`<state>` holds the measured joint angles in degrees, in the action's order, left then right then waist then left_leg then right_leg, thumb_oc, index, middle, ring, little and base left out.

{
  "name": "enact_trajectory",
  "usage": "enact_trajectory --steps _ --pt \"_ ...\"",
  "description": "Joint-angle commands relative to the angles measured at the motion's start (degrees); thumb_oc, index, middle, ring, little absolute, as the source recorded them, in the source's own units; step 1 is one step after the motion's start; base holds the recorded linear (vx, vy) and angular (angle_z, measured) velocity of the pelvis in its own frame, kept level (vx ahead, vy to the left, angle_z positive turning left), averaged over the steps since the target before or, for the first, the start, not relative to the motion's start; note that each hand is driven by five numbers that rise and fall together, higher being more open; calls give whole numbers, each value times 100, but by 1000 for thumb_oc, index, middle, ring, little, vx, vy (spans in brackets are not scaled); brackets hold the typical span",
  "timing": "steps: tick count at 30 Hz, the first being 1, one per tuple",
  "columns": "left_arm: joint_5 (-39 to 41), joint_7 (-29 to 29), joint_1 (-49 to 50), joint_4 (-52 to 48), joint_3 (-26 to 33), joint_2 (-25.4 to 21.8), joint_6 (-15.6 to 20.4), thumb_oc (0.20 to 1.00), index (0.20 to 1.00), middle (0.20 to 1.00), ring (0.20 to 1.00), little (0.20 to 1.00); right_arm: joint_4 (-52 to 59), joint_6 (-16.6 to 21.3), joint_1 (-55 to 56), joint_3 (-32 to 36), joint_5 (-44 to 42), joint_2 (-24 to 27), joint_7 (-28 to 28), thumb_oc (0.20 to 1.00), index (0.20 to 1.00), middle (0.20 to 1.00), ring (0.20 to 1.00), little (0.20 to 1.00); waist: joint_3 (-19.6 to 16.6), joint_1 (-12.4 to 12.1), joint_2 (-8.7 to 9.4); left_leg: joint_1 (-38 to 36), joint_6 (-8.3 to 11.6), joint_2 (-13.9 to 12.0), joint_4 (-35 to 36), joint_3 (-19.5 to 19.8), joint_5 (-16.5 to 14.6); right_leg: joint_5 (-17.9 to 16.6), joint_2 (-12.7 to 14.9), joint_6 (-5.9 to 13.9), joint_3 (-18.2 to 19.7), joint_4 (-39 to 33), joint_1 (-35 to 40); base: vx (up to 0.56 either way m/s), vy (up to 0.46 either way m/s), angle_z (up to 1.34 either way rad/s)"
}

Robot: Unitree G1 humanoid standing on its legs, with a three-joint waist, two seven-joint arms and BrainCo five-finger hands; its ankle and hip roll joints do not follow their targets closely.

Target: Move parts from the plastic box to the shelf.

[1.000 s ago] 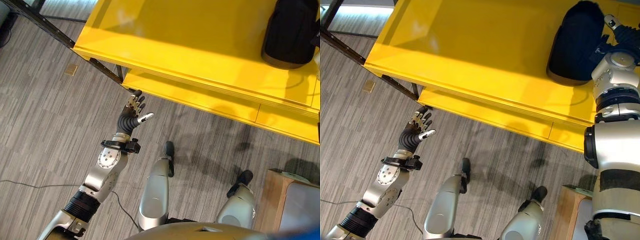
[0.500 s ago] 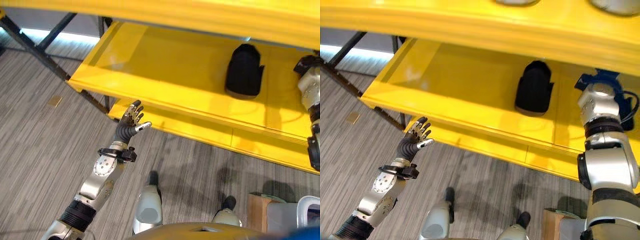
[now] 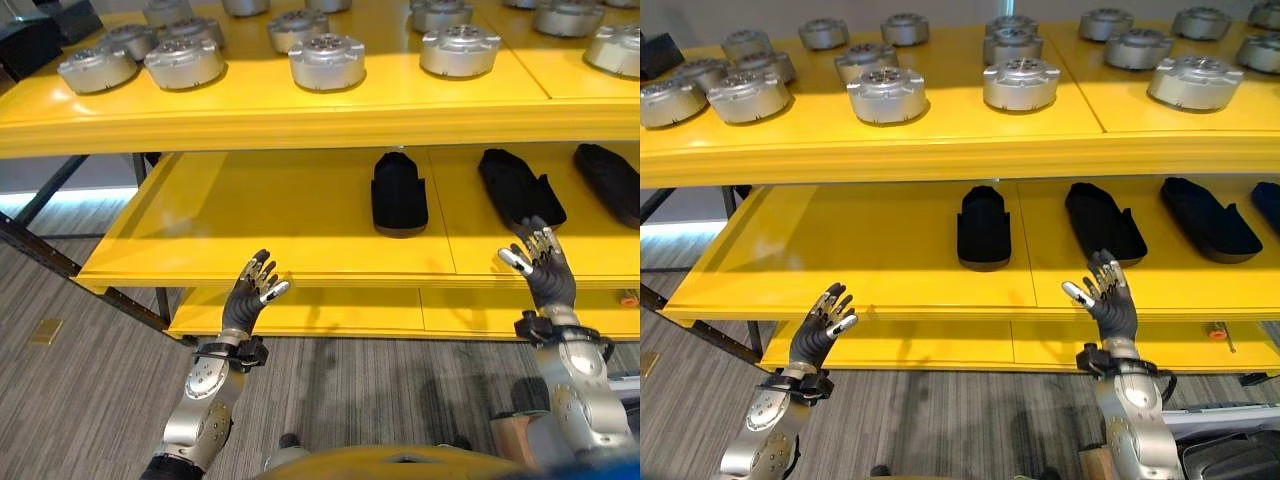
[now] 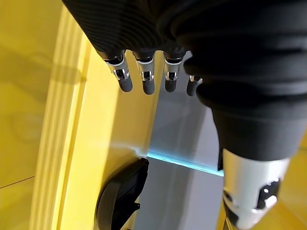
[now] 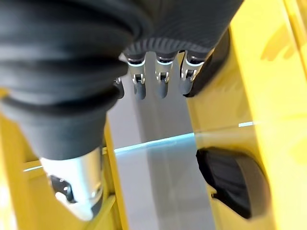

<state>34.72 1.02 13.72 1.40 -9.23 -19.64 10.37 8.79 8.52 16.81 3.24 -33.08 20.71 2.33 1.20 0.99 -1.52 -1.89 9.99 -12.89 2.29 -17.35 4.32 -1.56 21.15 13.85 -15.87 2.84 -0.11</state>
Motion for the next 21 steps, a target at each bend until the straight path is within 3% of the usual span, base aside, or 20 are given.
enact_trajectory --steps 1,4,10,17,21 --pt "-360 -220 -257 -243 529 -336 324 1000 1000 1000 1000 1000 413 395 -412 333 -169 54 -567 1000 1000 1000 1000 1000 332 35 232 -40 256 -846 -22 153 585 -514 -49 36 123 -305 397 -8 -43 -25" --pt "-392 -291 -144 -241 593 -163 455 1000 1000 1000 1000 1000 650 404 118 167 -289 -15 -935 1000 1000 1000 1000 1000 262 285 126 -269 280 -970 -30 -57 638 -461 -156 -8 377 -346 358 -33 -20 -33" --pt "-381 -325 -105 -240 601 -17 556 1000 1000 1000 1000 1000 453 416 401 188 -266 -100 -825 1000 1000 1000 1000 1000 178 491 9 -519 316 -1044 85 -336 718 -476 -238 -17 665 -365 225 -28 -16 -41" --pt "-402 -250 -264 -216 575 -51 606 1000 1000 1000 1000 1000 329 477 304 398 -206 87 -692 1000 1000 1000 1000 1000 336 624 -74 -437 290 -1172 -249 -232 762 -187 -405 -179 958 173 -54 -34 -31 -4" --pt "-280 -205 -403 -257 498 -19 602 1000 1000 1000 1000 1000 248 617 22 603 -28 363 -483 1000 1000 1000 1000 1000 561 679 -159 -310 337 -1431 -336 -140 1029 143 -718 -344 1148 824 -524 -101 -116 -13"
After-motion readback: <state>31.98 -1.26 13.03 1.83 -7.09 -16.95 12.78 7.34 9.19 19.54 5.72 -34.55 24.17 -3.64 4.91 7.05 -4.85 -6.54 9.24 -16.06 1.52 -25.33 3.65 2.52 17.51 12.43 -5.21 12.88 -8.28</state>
